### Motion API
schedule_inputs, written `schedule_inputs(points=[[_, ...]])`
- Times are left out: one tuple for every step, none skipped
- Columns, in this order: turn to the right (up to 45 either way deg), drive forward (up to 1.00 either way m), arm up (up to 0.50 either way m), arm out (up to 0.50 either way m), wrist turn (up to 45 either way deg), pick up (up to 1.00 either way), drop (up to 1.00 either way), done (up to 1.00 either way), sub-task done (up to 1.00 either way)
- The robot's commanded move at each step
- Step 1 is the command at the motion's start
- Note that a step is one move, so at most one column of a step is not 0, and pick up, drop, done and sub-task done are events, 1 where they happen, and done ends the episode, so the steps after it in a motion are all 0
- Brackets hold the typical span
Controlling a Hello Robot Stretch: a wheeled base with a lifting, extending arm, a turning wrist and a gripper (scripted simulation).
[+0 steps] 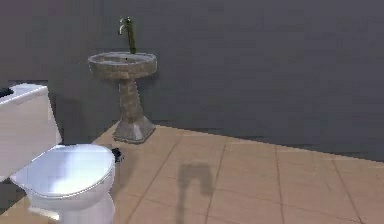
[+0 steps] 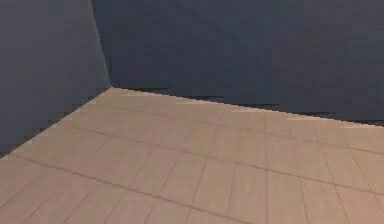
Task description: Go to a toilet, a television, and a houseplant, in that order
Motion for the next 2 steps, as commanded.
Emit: schedule_inputs(points=[[0.0, 0.4, 0.0, 0.0, 0.0, 0.0, 0.0, 0.0, 0.0], [-45.0, 0.0, 0.0, 0.0, 0.0, 0.0, 0.0, 0.0, 0.0]])
